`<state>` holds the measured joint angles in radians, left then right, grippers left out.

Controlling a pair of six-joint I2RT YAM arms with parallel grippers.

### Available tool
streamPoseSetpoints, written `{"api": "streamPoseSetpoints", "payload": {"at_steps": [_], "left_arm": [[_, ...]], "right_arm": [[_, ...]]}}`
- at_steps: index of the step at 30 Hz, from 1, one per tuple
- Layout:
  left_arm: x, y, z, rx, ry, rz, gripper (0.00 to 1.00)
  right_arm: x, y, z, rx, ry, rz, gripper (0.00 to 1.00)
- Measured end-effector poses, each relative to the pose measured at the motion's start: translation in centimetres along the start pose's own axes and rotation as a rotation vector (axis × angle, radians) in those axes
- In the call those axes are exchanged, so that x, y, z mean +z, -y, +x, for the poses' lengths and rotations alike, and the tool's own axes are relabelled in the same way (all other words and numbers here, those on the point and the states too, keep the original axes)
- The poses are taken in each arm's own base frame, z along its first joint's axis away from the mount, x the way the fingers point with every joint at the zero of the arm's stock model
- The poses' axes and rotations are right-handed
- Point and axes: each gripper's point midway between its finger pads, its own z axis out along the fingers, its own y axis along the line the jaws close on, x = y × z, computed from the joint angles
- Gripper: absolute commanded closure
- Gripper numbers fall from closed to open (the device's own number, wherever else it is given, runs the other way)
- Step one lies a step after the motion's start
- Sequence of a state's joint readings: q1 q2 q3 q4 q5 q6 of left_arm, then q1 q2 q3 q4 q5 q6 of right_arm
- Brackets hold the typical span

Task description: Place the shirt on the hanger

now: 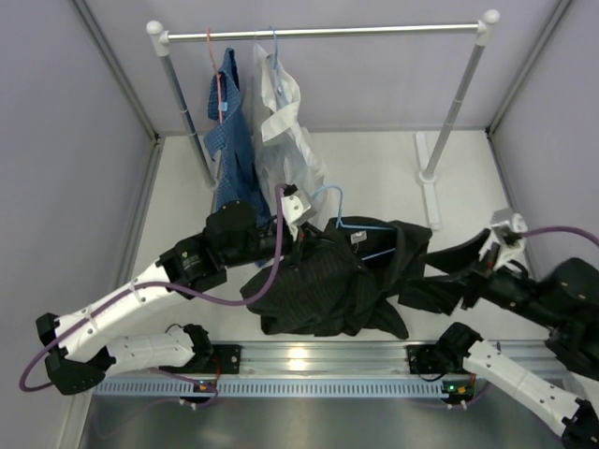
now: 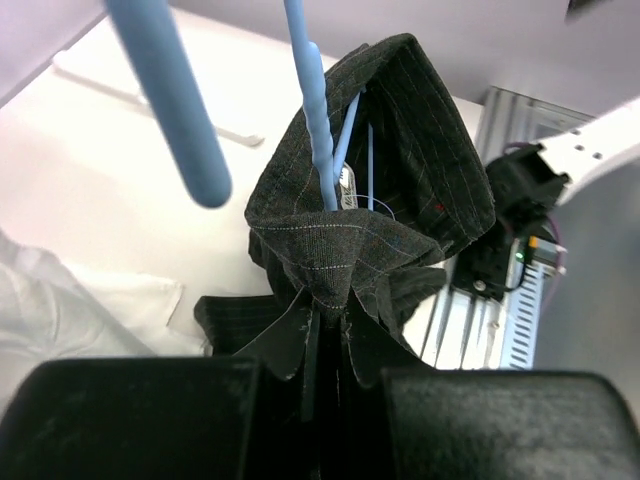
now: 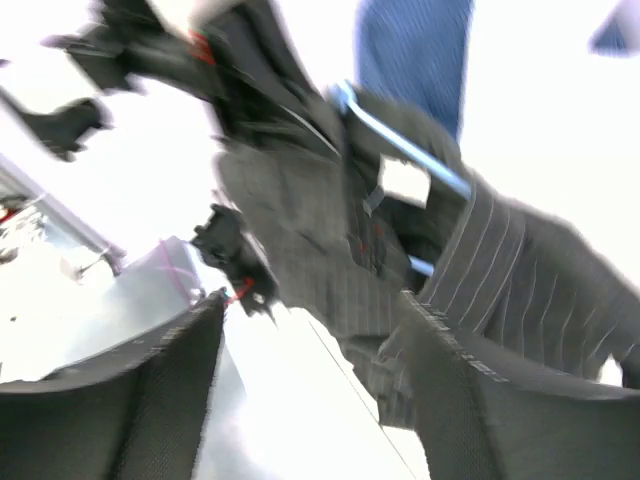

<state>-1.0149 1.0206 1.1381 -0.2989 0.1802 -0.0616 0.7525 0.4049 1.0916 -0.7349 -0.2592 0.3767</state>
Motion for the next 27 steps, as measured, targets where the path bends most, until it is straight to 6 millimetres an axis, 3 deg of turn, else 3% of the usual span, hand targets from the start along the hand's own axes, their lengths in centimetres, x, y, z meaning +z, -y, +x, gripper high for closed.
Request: {"api": "streamPoseSetpoints", "payload": {"at_steps": [3, 6, 15, 23, 27], "left_arm": [[-0.7, 1.3, -0.2, 0.024, 0.012, 0.070, 1.00], [-0.7, 2.7, 0.2, 0.030, 0.000, 0.158, 1.00], [0.8, 6.3, 3.1, -0.020, -0.107, 0.406, 1.00], [-0.2, 8.3, 2.6, -0.031, -0.103, 0.527, 1.00], [-0.6, 8.9, 2.4, -0.031, -0.102, 0.568, 1.00]], "right_arm": [[-3.1, -3.0, -3.0, -0.074, 0.072, -0.091, 0.28], [-3.7, -4.0, -3.9, -0.127, 0.080, -0.130, 0.30], [4.4, -3.4, -1.0, -0.133, -0.140, -0.251, 0.35], [7.4, -4.5, -0.4, -0.128, -0.127, -0.398, 0.44], [8.5, -4.9, -0.7, -0.115, -0.105, -0.439, 0.62]]}}
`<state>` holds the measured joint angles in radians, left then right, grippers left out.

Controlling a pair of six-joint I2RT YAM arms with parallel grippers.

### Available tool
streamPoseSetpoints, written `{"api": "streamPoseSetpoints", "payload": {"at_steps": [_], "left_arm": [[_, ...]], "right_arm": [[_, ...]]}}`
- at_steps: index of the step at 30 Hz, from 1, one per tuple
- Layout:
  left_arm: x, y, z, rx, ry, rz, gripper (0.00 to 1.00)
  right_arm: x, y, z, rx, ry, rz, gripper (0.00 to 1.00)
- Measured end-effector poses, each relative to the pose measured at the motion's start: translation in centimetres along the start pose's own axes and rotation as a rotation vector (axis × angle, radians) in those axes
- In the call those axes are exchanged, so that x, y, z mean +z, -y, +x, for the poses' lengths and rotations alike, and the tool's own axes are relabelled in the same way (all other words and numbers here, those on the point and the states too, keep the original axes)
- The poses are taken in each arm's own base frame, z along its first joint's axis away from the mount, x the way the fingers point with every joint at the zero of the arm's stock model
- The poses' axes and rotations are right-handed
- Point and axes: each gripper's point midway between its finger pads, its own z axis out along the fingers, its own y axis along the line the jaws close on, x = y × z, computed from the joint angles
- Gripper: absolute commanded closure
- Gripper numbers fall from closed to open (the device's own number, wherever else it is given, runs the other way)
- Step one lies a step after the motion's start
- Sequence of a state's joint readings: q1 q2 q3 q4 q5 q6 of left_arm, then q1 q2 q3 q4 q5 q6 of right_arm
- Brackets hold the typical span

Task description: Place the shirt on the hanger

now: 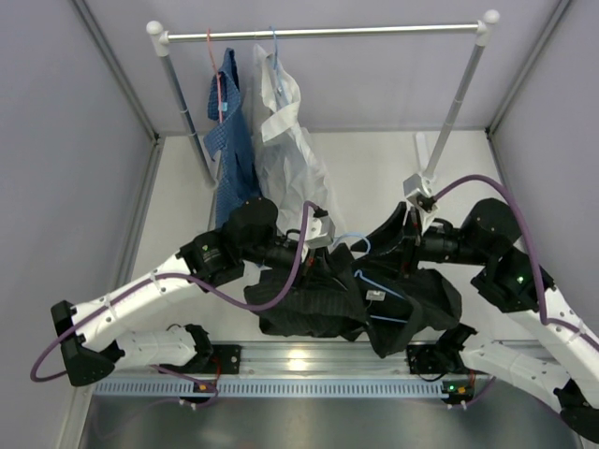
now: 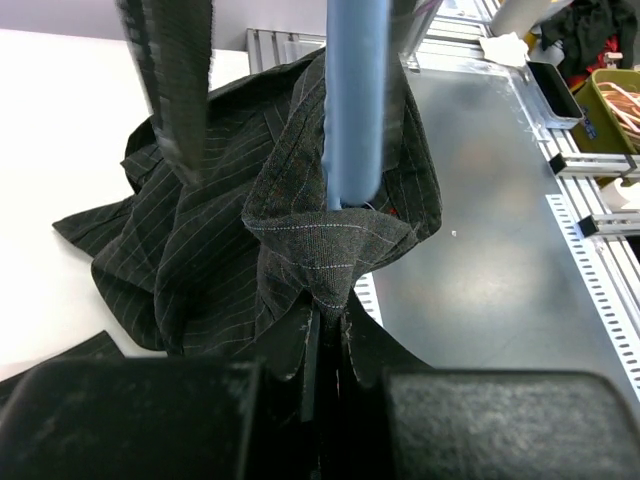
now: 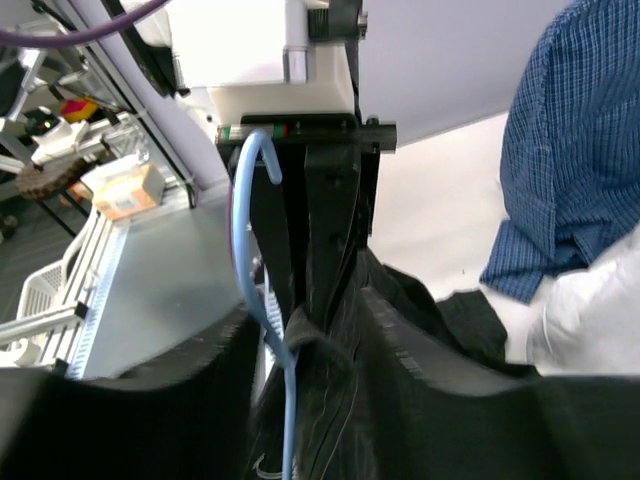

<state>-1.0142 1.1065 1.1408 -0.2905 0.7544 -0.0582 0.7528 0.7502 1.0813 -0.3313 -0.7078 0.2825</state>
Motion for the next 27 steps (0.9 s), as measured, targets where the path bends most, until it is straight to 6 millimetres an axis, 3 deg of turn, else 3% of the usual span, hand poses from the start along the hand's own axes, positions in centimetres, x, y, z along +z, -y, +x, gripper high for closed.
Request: {"api": "streamPoseSetpoints", "payload": {"at_steps": [2, 4, 5, 6, 8, 9, 10, 11, 12, 13, 17, 20, 24, 27], "left_arm": [[0.0, 0.1, 0.0, -0.001, -0.001, 0.005, 1.00], [0.0, 0.0, 0.0, -0.003, 0.000, -0.001, 1.00], [0.0, -0.2, 0.0, -0.006, 0.000, -0.010, 1.00], [0.0, -0.4, 0.0, -0.010, 0.001, -0.020, 1.00], [-0.1, -0.7, 0.0, -0.021, 0.001, -0.043, 1.00], [-0.1, -0.9, 0.0, -0.024, 0.001, -0.053, 0.90], [-0.1, -1.1, 0.1, -0.028, -0.001, -0.068, 0.64], [-0.2, -1.3, 0.0, -0.021, 0.001, -0.079, 0.47], [-0.2, -1.6, -0.2, -0.014, 0.010, -0.102, 0.20], [-0.4, -1.9, -0.4, -0.014, 0.019, -0.126, 0.02], [-2.8, -2.9, -2.4, 0.024, 0.095, -0.288, 0.02], [-6.7, -2.7, -3.2, 0.048, 0.205, -0.444, 0.02], [-12.0, -1.8, -2.2, 0.037, 0.359, -0.601, 0.02], [-13.9, -1.8, -1.0, 0.011, 0.450, -0.663, 0.02]], "right_arm": [[0.5, 0.1, -0.1, 0.005, 0.012, -0.018, 0.66], [0.9, 0.0, -0.2, 0.008, 0.021, -0.042, 0.77], [1.0, -0.1, -0.2, 0.010, 0.023, -0.052, 0.85], [1.1, -0.1, 0.0, 0.014, 0.023, -0.061, 1.00], [1.3, -0.1, 0.2, 0.014, 0.027, -0.071, 1.00], [1.3, -0.1, 0.2, 0.012, 0.031, -0.071, 1.00], [1.3, 0.0, 0.2, 0.007, 0.037, -0.066, 1.00], [1.2, 0.1, 0.2, 0.000, 0.042, -0.060, 1.00], [1.0, 0.1, 0.3, -0.004, 0.045, -0.056, 1.00], [0.8, 0.1, 0.4, -0.011, 0.047, -0.045, 1.00], [-0.8, 0.6, -0.3, -0.053, 0.083, 0.061, 1.00], [-2.6, 1.4, -1.6, -0.084, 0.104, 0.191, 1.00], [-5.4, 1.3, -3.4, -0.129, 0.136, 0.311, 1.00], [-7.1, 0.7, -4.5, -0.151, 0.155, 0.359, 1.00]]}}
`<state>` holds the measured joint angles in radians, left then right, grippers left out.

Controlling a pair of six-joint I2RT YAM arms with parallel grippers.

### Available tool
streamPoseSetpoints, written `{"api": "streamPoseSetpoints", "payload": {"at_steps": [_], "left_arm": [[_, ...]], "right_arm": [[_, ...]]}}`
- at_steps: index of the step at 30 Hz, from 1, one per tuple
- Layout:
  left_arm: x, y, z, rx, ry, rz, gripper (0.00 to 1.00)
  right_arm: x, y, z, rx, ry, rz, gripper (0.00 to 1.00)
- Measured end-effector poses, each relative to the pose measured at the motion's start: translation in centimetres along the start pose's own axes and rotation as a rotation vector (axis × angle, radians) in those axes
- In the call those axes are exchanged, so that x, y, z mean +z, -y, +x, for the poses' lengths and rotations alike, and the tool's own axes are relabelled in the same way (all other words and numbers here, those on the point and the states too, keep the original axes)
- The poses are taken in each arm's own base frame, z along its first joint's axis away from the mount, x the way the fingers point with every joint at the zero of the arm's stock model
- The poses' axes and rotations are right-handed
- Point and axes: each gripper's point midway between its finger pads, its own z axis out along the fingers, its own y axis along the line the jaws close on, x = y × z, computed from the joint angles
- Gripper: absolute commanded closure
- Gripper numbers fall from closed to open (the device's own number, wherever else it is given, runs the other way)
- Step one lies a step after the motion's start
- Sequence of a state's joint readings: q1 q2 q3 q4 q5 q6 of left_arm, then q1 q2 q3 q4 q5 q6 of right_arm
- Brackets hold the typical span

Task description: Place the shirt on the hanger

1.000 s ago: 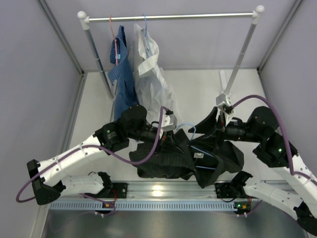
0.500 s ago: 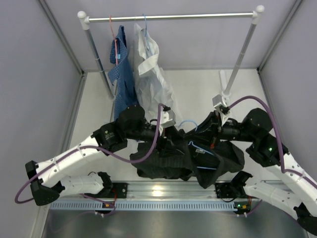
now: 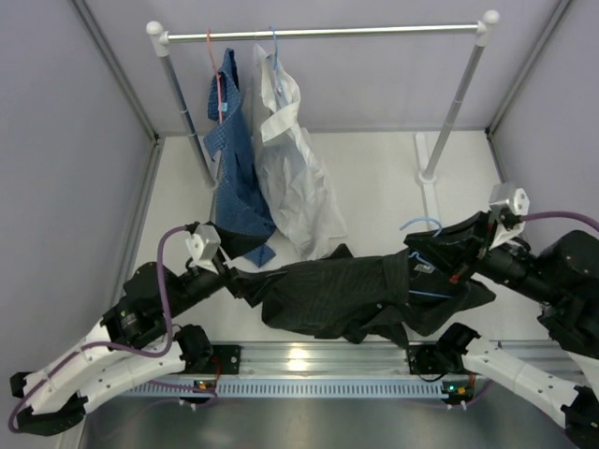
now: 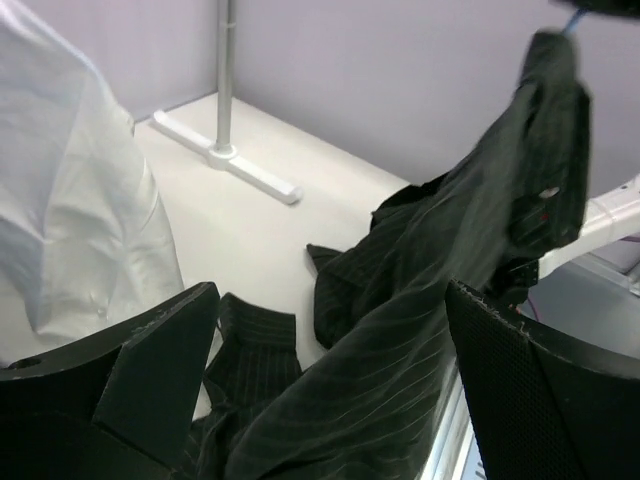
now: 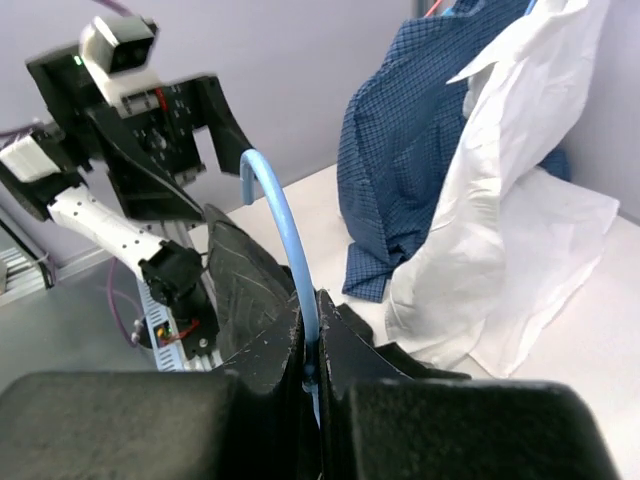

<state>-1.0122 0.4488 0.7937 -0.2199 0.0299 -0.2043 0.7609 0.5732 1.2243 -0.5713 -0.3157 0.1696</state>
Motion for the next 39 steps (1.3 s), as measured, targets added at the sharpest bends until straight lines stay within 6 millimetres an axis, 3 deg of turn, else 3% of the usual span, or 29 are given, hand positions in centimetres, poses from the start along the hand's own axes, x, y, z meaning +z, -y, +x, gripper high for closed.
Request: {"api": "streamPoseSetpoints", "payload": {"at_steps": [5, 9, 11, 12, 13, 14, 18, 21, 26, 29, 33, 39], "left_arm": [[0.7, -1.3, 5.7, -0.041, -0.070, -0.032, 0.02], [1.3, -0.7, 9.2, -0.055, -0.113, 0.032, 0.07], [1.8, -0.2, 9.8, -0.065, -0.108, 0.068, 0.39], [2.1, 0.0, 9.9, -0.070, -0.105, 0.079, 0.66], [2.5, 0.0, 9.9, -0.070, -0.102, 0.084, 0.87], [2.8, 0.0, 10.0, -0.072, -0.101, 0.082, 1.00], [3.8, -2.0, 10.2, -0.069, -0.095, -0.026, 1.00], [3.9, -4.7, 10.0, -0.095, -0.075, -0.190, 1.00], [1.5, -10.5, 9.5, -0.201, -0.001, -0.567, 1.00], [-0.1, -12.2, 9.9, -0.246, 0.025, -0.697, 1.00], [-0.9, -13.1, 10.4, -0.275, 0.033, -0.764, 1.00], [0.7, -11.9, 12.0, -0.212, -0.082, -0.678, 0.91]], "right_arm": [[-1.9, -0.6, -3.0, -0.024, 0.023, 0.025, 1.00], [-2.5, -1.1, -5.5, -0.045, 0.043, 0.022, 1.00], [-2.5, -1.2, -5.8, -0.050, 0.037, 0.023, 1.00], [-2.4, -1.1, -5.8, -0.048, 0.032, 0.023, 1.00], [-2.3, -1.1, -5.6, -0.046, 0.023, 0.025, 1.00], [-2.2, -1.0, -5.3, -0.045, 0.011, 0.026, 1.00], [-2.1, -0.7, -4.6, -0.041, -0.017, 0.037, 1.00], [-2.2, 0.0, -4.3, -0.042, -0.020, 0.072, 1.00], [-3.2, 3.1, -3.4, -0.032, -0.012, 0.255, 1.00], [-3.8, 4.5, -2.9, -0.028, -0.012, 0.340, 1.00], [-4.0, 5.3, -2.7, -0.026, -0.016, 0.385, 1.00], [-3.8, 5.3, -2.6, -0.026, -0.021, 0.382, 1.00]]}}
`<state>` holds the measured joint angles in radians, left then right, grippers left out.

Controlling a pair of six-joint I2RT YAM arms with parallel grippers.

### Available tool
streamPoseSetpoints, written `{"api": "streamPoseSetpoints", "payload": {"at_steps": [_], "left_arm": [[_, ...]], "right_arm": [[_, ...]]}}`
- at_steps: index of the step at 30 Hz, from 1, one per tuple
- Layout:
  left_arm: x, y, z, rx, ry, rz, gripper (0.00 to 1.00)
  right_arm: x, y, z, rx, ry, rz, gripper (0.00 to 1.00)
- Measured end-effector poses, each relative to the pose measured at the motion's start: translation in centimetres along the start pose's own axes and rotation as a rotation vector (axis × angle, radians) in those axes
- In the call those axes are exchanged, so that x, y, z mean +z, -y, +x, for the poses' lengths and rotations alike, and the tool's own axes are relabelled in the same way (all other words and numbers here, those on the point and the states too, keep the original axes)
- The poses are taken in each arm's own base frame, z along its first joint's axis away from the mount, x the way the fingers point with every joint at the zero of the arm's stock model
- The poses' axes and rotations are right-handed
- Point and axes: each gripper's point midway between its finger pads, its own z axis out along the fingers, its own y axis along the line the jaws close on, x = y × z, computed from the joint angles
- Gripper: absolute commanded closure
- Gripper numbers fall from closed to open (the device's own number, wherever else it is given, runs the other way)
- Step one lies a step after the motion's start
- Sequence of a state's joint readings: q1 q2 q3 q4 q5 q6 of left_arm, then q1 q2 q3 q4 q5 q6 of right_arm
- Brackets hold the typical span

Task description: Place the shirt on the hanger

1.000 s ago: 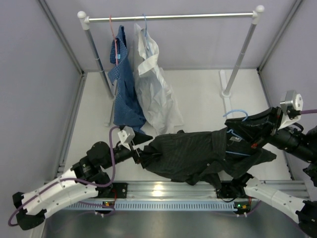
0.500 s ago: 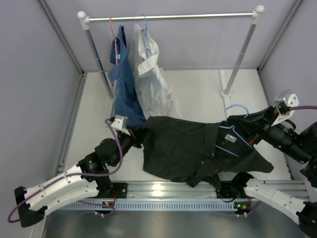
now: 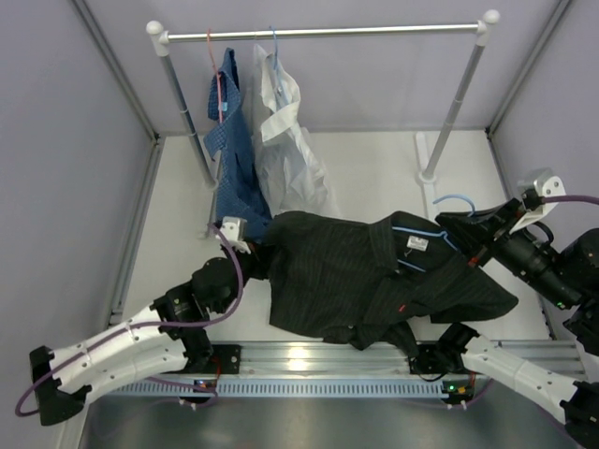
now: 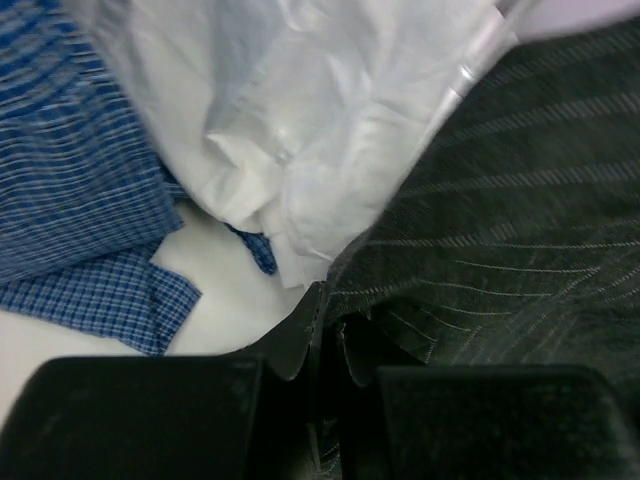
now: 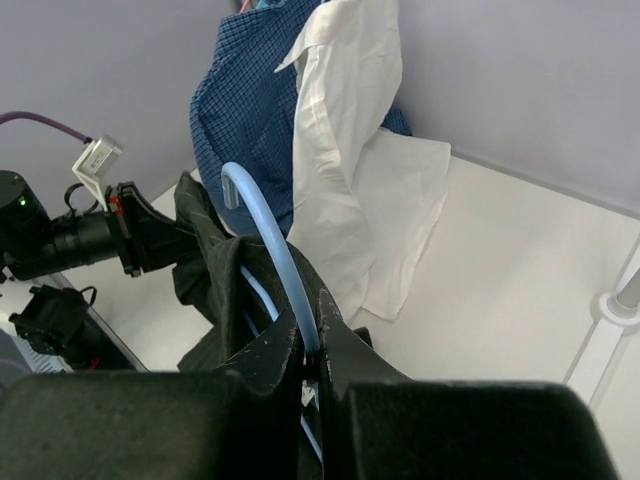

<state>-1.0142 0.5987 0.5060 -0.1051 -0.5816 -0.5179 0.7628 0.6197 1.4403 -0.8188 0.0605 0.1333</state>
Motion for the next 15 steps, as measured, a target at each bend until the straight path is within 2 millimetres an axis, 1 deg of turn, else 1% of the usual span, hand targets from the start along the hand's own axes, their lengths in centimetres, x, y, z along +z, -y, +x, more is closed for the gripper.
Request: {"api": "streamPoseSetpoints", "payload": {"at_steps": [2, 4, 5, 7, 8, 9, 10, 11, 12, 15], "left_arm": [[0.0, 1.1, 0.1, 0.039, -0.028, 0.055, 0.91], [-0.4, 2.6, -0.7, 0.069, -0.034, 0.133, 0.90], [-0.7, 3.4, -1.2, 0.080, -0.029, 0.173, 0.86], [-1.6, 5.1, -3.1, 0.106, -0.001, 0.256, 0.72], [-2.2, 5.9, -4.2, 0.111, 0.018, 0.297, 0.62], [-2.6, 6.5, -5.2, 0.119, 0.034, 0.322, 0.26], [-3.1, 6.9, -6.4, 0.132, 0.052, 0.338, 0.17], [-3.6, 7.3, -7.7, 0.129, 0.071, 0.349, 0.15], [-4.1, 7.6, -9.0, 0.127, 0.094, 0.357, 0.11], [-5.5, 8.5, -12.2, 0.135, 0.147, 0.385, 0.09]], "right_arm": [[0.2, -0.2, 0.1, 0.000, -0.007, -0.010, 1.00], [0.5, -0.6, 0.3, -0.001, -0.017, -0.031, 1.00], [0.6, -0.8, 0.4, -0.001, -0.023, -0.043, 1.00], [1.0, -1.2, 0.8, -0.001, -0.038, -0.066, 1.00], [1.1, -1.3, 1.1, -0.002, -0.047, -0.075, 1.00], [1.3, -1.4, 1.4, -0.003, -0.057, -0.081, 1.00], [1.4, -1.5, 1.6, -0.003, -0.065, -0.085, 1.00], [1.6, -1.5, 1.8, -0.003, -0.071, -0.088, 1.00], [1.7, -1.6, 2.0, -0.003, -0.076, -0.090, 1.00], [1.7, -1.8, 2.2, -0.002, -0.084, -0.101, 1.00]]}}
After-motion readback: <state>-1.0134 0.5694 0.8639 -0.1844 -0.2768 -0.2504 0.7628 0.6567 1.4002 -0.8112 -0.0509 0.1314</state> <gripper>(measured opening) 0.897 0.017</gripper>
